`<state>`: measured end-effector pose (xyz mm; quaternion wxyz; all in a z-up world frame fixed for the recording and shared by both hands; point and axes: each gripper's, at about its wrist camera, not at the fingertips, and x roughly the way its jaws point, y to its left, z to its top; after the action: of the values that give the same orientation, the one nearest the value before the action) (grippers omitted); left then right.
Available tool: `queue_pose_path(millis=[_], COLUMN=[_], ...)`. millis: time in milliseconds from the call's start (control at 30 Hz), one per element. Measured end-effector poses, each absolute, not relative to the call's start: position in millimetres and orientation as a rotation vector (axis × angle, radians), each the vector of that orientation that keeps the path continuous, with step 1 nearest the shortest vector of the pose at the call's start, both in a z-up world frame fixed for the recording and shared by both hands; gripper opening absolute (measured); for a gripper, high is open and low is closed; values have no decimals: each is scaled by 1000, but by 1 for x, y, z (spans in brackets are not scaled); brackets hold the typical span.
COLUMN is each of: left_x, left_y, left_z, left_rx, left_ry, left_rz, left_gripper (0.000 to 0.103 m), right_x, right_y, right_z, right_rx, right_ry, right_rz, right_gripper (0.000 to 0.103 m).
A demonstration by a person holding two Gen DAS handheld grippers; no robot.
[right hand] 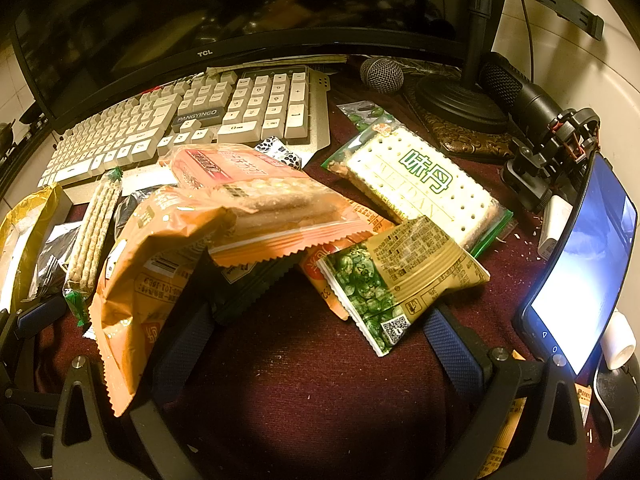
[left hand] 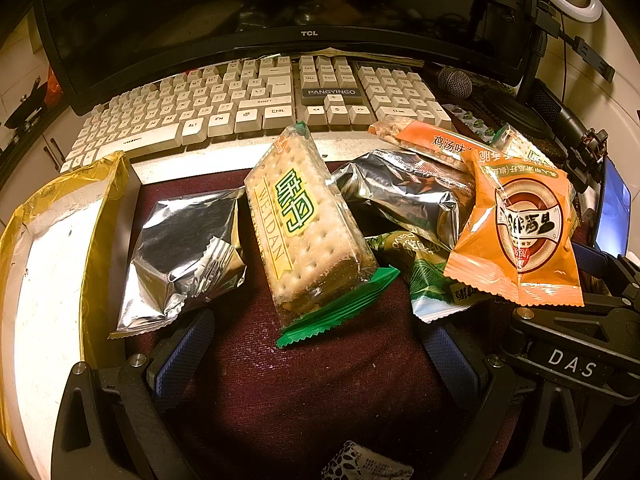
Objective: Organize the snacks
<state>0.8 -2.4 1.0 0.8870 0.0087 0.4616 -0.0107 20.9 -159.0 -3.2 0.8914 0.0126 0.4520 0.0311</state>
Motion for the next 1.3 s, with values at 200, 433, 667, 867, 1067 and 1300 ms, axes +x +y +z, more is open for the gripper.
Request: queue_pose_path(millis=[200, 433, 667, 867, 1067, 1300], left_x=[1, 1, 1, -1, -6, -28], left_y=[-2, -2, -2, -4, -6, 2], left_z=[1, 1, 1, 1, 2, 22], left_rx=[18, 18, 18, 18, 31, 41], left_ry=[960, 960, 960, 960, 967, 891], left_rz=[-22, -22, -22, -20, -28, -11], left_gripper=[102, 102, 102, 102, 102, 102], right_x=[21, 21, 21, 21, 19, 0], right_y=[-159, -159, -159, -160, -162, -171], right_z=[-3, -3, -3, -2, -1, 26], right_rx=[26, 26, 26, 17, -21, -64], right_ry=[938, 938, 938, 941, 967, 887], right_rz=[64, 64, 65, 74, 156, 206], right_gripper=[103, 103, 103, 103, 103, 103])
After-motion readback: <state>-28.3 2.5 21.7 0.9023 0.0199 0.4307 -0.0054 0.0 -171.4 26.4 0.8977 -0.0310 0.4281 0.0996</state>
